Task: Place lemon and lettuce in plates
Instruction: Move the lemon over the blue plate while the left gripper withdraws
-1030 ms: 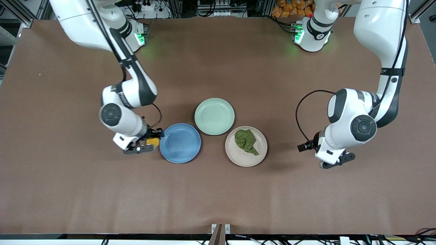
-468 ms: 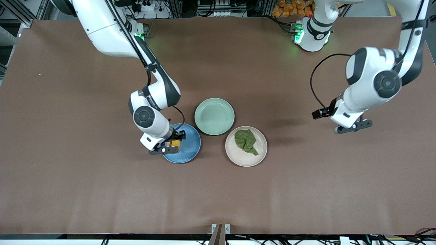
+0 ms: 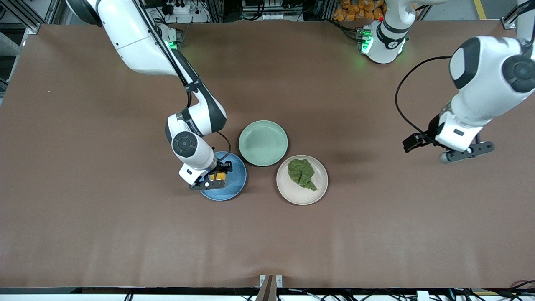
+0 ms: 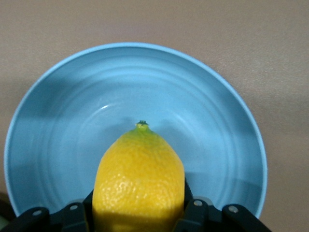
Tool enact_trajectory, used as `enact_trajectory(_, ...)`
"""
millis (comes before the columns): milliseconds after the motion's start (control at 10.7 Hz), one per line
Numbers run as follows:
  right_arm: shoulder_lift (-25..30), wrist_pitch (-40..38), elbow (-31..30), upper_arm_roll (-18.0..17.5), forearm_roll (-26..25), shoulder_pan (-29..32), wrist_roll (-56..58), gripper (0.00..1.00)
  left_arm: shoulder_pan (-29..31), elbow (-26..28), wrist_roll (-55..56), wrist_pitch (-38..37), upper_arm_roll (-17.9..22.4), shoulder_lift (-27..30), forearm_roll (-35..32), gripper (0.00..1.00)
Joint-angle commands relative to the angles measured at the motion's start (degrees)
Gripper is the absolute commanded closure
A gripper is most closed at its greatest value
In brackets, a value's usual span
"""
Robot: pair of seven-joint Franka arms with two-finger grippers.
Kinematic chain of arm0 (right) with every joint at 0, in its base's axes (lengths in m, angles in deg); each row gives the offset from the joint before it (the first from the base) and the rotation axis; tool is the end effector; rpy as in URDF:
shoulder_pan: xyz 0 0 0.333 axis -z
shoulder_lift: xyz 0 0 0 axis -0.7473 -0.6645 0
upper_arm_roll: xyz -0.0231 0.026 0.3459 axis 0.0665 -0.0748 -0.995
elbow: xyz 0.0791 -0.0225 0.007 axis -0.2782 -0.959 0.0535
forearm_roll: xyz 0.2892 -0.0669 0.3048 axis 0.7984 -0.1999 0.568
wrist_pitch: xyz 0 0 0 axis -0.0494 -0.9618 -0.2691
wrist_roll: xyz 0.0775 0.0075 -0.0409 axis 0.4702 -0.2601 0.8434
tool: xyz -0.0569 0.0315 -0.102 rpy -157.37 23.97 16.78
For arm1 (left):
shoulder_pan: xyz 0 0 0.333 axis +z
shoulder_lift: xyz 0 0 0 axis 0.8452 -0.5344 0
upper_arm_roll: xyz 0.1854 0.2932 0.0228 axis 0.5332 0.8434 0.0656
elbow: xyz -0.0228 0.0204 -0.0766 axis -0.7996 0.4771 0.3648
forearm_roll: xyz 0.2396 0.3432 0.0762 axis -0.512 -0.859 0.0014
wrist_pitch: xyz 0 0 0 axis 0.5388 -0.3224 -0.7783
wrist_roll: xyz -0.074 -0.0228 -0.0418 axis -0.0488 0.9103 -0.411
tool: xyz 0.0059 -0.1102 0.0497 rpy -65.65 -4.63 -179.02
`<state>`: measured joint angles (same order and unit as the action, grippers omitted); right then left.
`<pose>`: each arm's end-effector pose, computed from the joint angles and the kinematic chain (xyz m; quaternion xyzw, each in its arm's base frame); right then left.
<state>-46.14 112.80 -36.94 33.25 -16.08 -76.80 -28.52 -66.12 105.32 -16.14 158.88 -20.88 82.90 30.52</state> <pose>0.6367 0.3350 0.1716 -0.9984 -0.0440 0.0109 0.0326 0.6123 -0.0857 0.4774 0.9927 0.1114 0.0437 0.0173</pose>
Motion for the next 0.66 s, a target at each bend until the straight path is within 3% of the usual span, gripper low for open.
enact_trajectory(0, -1.09, 0.29, 1.43, 0.37, 0.03, -0.39, -0.83, 0.31, 0.33, -0.9, -3.61, -1.59, 0.14, 2.8, -1.25, 0.0)
enact_trajectory(94, -1.09, 0.29, 1.43, 0.37, -0.06, -0.47, -0.83, 0.0, 1.21, -1.34, -5.19, -2.73, 0.14, 3.68, -1.25, 0.0)
enact_trajectory(562, 0.75, -2.6, 2.47, 0.64, 0.12, 0.32, -0.92, 0.0, 1.65, -11.87, -9.6, -12.38, -0.12, 2.99, -1.08, 0.0)
